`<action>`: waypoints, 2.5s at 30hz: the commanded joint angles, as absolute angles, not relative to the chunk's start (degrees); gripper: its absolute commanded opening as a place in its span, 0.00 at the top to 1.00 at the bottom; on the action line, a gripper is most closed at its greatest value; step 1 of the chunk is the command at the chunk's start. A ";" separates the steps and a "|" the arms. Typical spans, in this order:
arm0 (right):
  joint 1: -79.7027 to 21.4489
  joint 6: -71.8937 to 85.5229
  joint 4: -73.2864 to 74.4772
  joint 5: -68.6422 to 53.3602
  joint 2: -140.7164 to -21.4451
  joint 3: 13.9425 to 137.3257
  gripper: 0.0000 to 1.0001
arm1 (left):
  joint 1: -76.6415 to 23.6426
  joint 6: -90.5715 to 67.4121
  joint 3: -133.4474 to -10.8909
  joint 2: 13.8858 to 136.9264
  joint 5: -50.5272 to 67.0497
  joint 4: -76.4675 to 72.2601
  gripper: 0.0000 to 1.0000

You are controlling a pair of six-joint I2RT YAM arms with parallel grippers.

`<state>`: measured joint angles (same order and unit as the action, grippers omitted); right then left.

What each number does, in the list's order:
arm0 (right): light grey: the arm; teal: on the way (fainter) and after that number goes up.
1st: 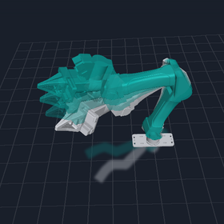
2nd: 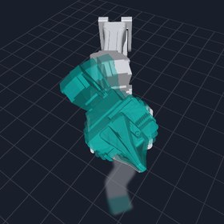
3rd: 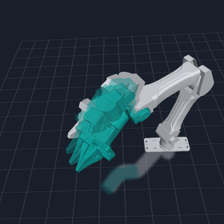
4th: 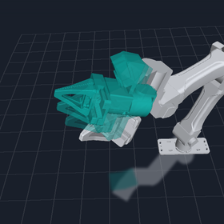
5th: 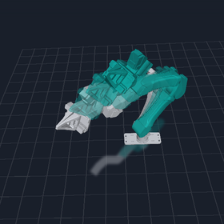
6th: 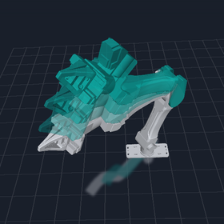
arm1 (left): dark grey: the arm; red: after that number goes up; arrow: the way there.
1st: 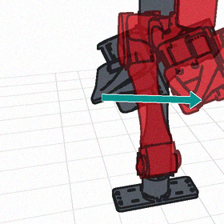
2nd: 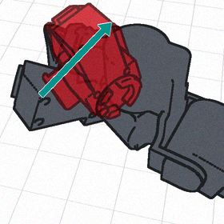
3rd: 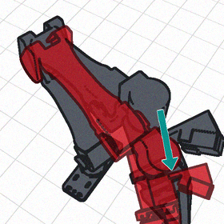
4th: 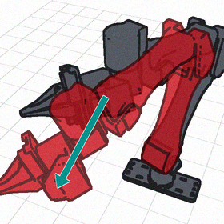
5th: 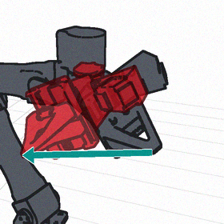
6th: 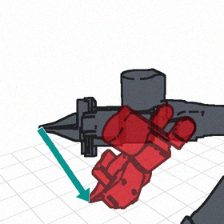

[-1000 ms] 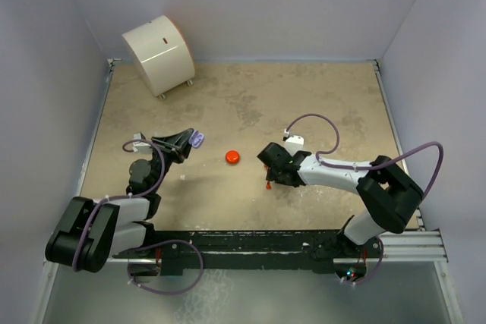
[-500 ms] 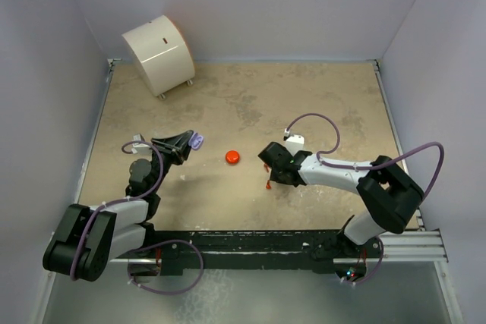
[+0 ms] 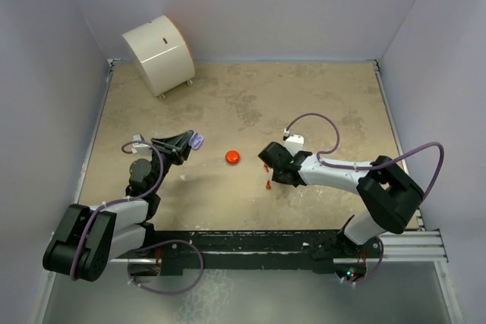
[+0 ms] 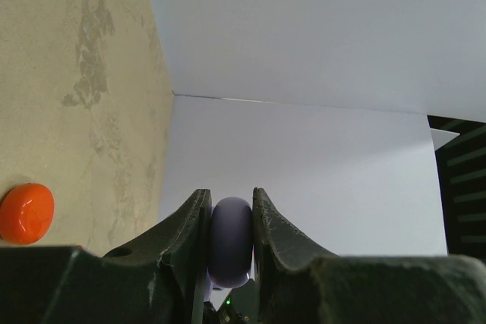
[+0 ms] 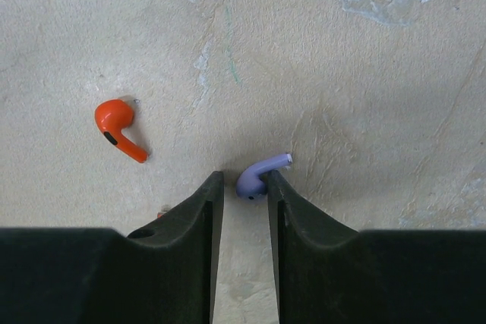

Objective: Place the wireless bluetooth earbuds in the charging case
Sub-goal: Pick up the earbud from the center of the board.

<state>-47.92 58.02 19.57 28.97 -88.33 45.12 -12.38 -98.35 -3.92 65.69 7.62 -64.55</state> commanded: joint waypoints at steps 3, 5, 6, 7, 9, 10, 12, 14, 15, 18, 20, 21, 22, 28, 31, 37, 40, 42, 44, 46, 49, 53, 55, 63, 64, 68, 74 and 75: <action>-47.64 57.62 21.15 26.98 -89.23 42.99 0.72 | -11.95 -96.90 -4.16 65.65 7.15 -66.27 1.00; -47.69 57.53 21.05 26.90 -89.29 43.09 0.75 | -11.94 -96.86 -4.22 65.73 7.13 -66.19 1.00; -47.67 57.49 21.01 26.87 -89.30 43.08 0.76 | -11.94 -96.86 -4.28 65.78 7.13 -66.18 1.00; -47.71 57.48 21.01 26.86 -89.30 43.11 0.77 | -11.95 -96.78 -4.30 65.83 7.18 -66.18 1.00; -47.69 57.48 21.00 26.72 -89.38 43.17 0.78 | -11.93 -96.72 -4.25 65.90 7.05 -66.19 1.00; -47.65 57.52 21.01 26.72 -89.31 43.18 0.78 | -11.95 -96.76 -4.27 65.90 7.03 -66.18 1.00; -47.71 57.49 21.02 26.69 -89.28 43.15 0.79 | -11.95 -96.67 -4.23 65.95 7.10 -66.18 1.00; -47.66 57.70 21.01 26.57 -89.16 43.17 0.82 | -11.95 -96.68 -4.15 66.00 7.08 -66.18 1.00; -47.66 57.73 21.01 26.55 -89.08 43.20 0.84 | -11.95 -96.66 -4.13 65.97 7.08 -66.18 1.00; -47.66 58.34 21.52 26.86 -88.43 43.89 0.92 | -11.93 -96.65 -4.13 65.70 7.11 -66.14 1.00; -47.69 58.64 22.33 27.15 -87.10 45.31 0.93 | -11.95 -96.59 -4.19 65.40 7.10 -65.76 1.00; -47.71 58.59 22.40 27.10 -85.92 46.26 0.95 | -11.95 -96.51 -4.22 65.13 7.05 -65.43 1.00; -47.71 58.51 22.29 27.07 -84.54 47.26 0.96 | -11.95 -96.51 -4.27 64.84 7.08 -64.94 1.00; -47.66 54.38 17.43 25.81 -76.93 55.74 1.00 | -11.95 -94.24 -5.52 62.65 6.92 -61.00 1.00; -47.64 51.59 13.95 24.14 -77.76 60.75 1.00 | -11.95 -93.57 -6.33 61.70 6.74 -59.20 1.00; -47.04 46.72 3.06 17.03 -80.97 65.49 1.00 | -11.95 -91.84 -8.66 60.24 5.96 -56.31 1.00; -45.22 44.94 -3.37 10.33 -81.74 66.31 1.00 | -11.95 -90.18 -10.87 60.10 5.84 -54.55 1.00; -43.23 44.07 -7.97 5.13 -82.50 66.44 1.00 | -11.95 -88.77 -12.57 60.18 5.40 -52.64 1.00; -40.68 43.63 -12.42 -1.01 -83.65 66.17 1.00 | -11.95 -88.37 -13.29 60.77 5.09 -52.98 1.00; -38.03 43.14 -16.77 -7.01 -85.68 66.01 1.00 | -11.95 -87.95 -13.43 61.69 4.45 -53.78 1.00; -35.66 42.94 -22.57 -15.36 -88.98 66.01 1.00 | -11.95 -87.74 -13.52 63.80 4.13 -55.65 1.00; -33.35 43.86 -29.94 -26.20 -93.28 65.41 1.00 | -11.95 -86.54 -13.96 66.60 4.43 -56.76 1.00; -32.74 43.84 -32.27 -28.67 -94.58 65.47 1.00 | -11.95 -86.21 -14.04 67.71 4.37 -57.26 1.00; -31.44 44.66 -33.31 -31.31 -97.03 66.15 1.00 | -11.95 -85.80 -16.11 71.64 5.19 -58.63 1.00; -31.46 45.10 -34.00 -31.87 -97.36 66.00 1.00 | -11.94 -85.72 -16.42 71.96 5.26 -58.67 1.00; -31.46 46.29 -36.11 -33.49 -98.37 65.36 1.00 | -12.04 -85.33 -17.35 72.61 5.60 -58.62 1.00; -31.30 47.19 -37.58 -34.94 -99.26 65.04 1.00 | -12.04 -85.43 -17.51 73.48 5.84 -59.37 1.00; -31.22 47.71 -37.99 -35.30 -99.38 65.00 1.00 | -12.11 -85.43 -17.56 73.42 5.81 -59.33 1.00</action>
<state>-31.73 46.24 -33.32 -32.32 -99.42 64.10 -12.38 -87.15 -15.57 73.41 5.28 -55.48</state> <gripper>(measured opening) 0.197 0.243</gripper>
